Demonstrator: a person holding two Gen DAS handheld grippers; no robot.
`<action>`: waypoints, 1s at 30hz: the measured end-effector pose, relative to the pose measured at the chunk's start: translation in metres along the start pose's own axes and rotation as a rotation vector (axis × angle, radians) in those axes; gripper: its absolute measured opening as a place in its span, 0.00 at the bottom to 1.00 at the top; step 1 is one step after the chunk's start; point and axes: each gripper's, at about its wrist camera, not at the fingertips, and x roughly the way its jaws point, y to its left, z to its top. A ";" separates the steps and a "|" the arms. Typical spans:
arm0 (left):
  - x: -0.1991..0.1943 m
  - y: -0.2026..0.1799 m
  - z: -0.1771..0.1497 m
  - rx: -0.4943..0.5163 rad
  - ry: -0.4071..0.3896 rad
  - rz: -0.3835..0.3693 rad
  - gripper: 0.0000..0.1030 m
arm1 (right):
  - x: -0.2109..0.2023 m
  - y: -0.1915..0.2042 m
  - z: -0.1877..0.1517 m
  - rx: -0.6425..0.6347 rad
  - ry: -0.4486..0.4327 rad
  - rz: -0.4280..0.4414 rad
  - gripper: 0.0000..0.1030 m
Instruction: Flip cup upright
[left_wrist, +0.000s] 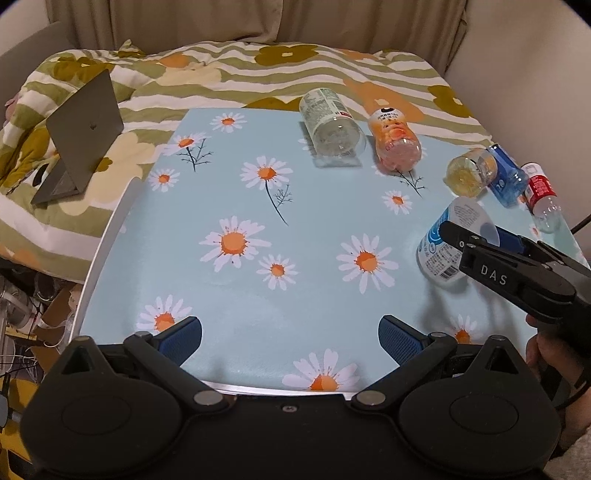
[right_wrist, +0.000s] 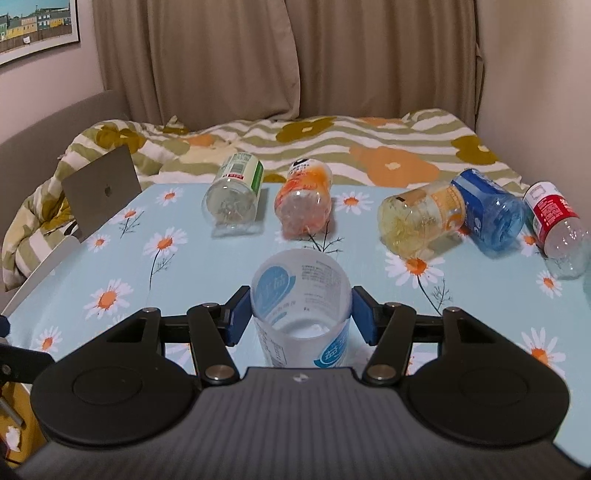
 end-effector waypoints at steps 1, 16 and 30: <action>0.001 0.000 0.000 0.001 0.002 -0.003 1.00 | -0.001 0.000 0.000 0.002 0.004 0.000 0.72; 0.000 -0.003 -0.005 -0.011 0.013 -0.008 1.00 | 0.011 0.004 0.003 -0.004 0.120 0.000 1.00; -0.044 -0.029 0.016 0.028 -0.130 -0.019 1.00 | -0.069 -0.018 0.047 -0.011 0.173 -0.039 1.00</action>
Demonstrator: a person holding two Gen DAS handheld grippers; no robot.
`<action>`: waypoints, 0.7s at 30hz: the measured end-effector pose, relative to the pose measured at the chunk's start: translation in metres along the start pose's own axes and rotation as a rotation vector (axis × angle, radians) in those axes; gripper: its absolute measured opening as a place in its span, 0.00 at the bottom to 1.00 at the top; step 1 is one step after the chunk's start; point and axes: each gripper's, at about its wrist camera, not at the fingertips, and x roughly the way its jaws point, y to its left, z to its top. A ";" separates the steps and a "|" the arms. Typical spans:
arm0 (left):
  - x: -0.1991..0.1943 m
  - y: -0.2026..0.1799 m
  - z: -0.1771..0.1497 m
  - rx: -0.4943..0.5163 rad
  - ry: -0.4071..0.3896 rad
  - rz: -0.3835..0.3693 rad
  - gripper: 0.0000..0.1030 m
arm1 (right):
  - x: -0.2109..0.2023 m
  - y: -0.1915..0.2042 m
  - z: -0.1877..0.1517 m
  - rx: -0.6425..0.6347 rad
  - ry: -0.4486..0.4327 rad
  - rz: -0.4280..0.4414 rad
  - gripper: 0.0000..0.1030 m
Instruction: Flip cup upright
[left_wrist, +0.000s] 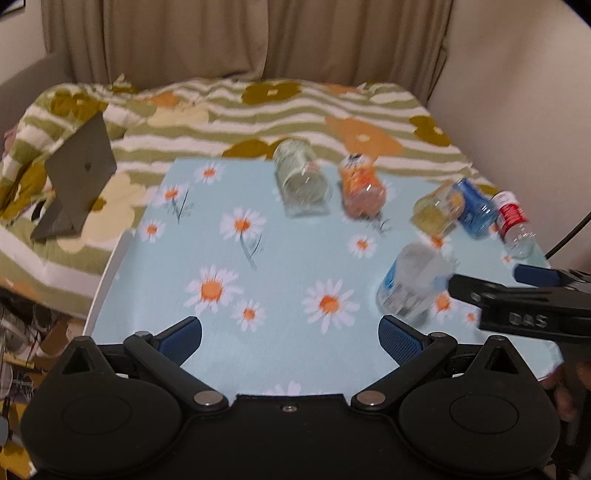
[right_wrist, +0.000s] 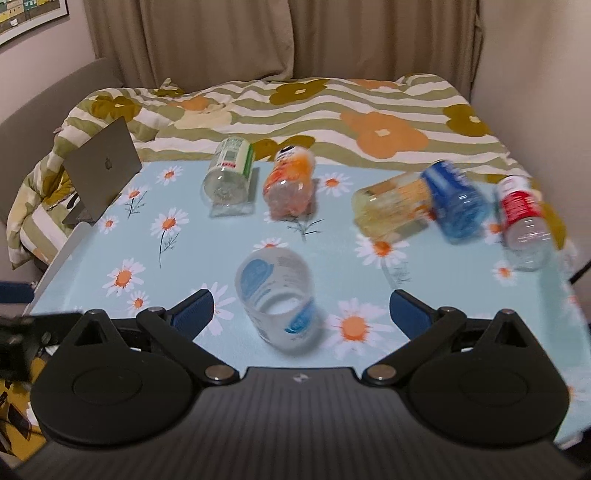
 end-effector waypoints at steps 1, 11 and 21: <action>-0.004 -0.003 0.002 0.006 -0.015 -0.001 1.00 | -0.008 -0.004 0.002 0.003 0.004 -0.008 1.00; -0.023 -0.026 0.013 0.058 -0.131 0.013 1.00 | -0.053 -0.044 0.009 0.074 0.050 -0.096 1.00; -0.026 -0.035 0.009 0.075 -0.154 0.020 1.00 | -0.062 -0.055 -0.001 0.088 0.053 -0.127 1.00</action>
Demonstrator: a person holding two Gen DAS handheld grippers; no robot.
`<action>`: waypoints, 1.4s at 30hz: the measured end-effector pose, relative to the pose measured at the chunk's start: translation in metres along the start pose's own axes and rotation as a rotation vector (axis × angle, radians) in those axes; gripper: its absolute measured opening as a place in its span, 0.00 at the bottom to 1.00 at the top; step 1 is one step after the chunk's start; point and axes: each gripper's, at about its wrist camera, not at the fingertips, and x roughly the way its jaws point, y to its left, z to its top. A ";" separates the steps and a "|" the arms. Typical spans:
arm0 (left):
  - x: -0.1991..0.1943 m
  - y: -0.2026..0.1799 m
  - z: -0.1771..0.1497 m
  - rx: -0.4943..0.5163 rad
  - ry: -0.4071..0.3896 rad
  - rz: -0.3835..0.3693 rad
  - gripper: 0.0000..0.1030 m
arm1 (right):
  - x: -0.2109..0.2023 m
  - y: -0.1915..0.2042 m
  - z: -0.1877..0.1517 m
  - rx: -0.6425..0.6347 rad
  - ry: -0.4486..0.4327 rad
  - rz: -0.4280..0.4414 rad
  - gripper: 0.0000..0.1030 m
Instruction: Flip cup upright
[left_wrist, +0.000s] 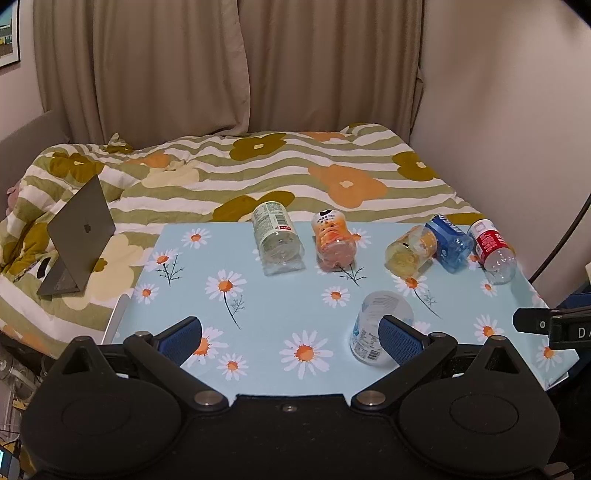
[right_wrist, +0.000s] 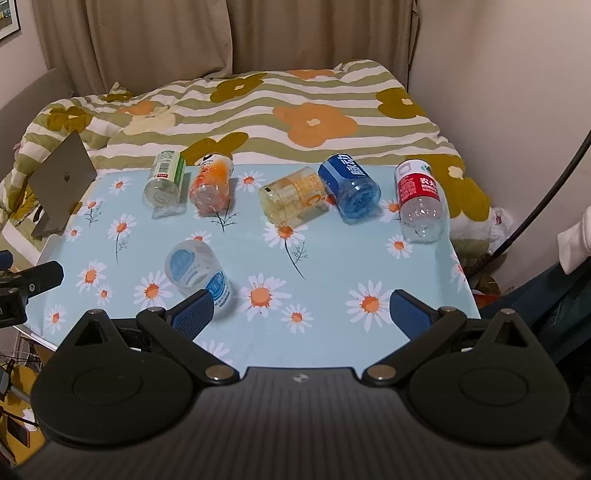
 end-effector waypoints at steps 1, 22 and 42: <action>0.000 -0.001 0.000 0.001 -0.001 0.000 1.00 | 0.000 0.000 0.000 0.001 0.001 -0.001 1.00; -0.003 -0.007 0.002 0.023 -0.017 0.008 1.00 | -0.001 -0.005 0.000 0.010 -0.005 -0.004 1.00; -0.004 -0.008 0.005 0.024 -0.016 0.004 1.00 | 0.000 -0.005 0.000 0.011 -0.004 -0.005 1.00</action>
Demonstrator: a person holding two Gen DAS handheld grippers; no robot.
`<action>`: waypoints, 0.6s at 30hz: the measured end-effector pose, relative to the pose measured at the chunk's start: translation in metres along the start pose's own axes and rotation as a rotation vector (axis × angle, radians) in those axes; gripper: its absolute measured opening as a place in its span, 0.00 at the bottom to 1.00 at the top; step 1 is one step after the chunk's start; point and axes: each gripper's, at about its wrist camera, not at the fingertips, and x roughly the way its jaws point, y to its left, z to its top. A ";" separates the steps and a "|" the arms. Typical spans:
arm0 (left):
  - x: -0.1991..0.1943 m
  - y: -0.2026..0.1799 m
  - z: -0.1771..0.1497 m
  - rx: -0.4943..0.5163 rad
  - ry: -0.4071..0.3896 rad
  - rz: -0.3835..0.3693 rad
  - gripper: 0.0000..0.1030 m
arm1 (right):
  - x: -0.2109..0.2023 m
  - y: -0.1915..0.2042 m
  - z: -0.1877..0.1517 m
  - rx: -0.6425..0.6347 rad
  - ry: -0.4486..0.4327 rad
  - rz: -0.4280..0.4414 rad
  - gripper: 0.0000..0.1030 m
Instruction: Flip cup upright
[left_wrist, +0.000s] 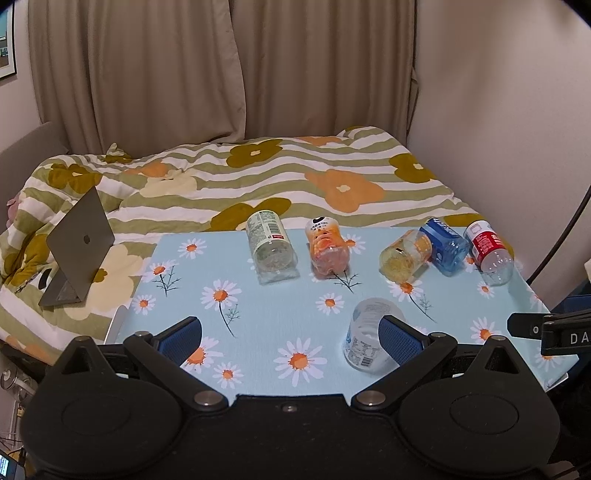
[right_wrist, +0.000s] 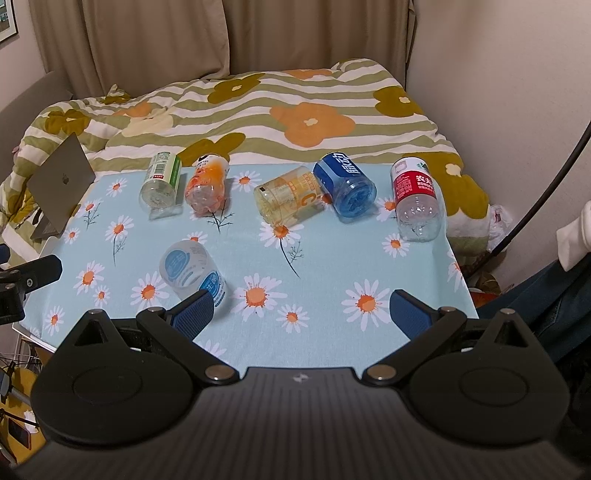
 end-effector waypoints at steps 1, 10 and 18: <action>0.000 -0.001 0.000 0.000 0.001 0.000 1.00 | 0.000 0.000 0.000 0.000 -0.001 0.000 1.00; 0.000 -0.002 0.000 0.002 -0.007 0.003 1.00 | 0.000 0.000 0.000 0.000 -0.001 0.000 1.00; 0.000 -0.004 0.001 0.019 -0.011 0.017 1.00 | 0.002 0.001 -0.001 -0.001 -0.002 0.001 1.00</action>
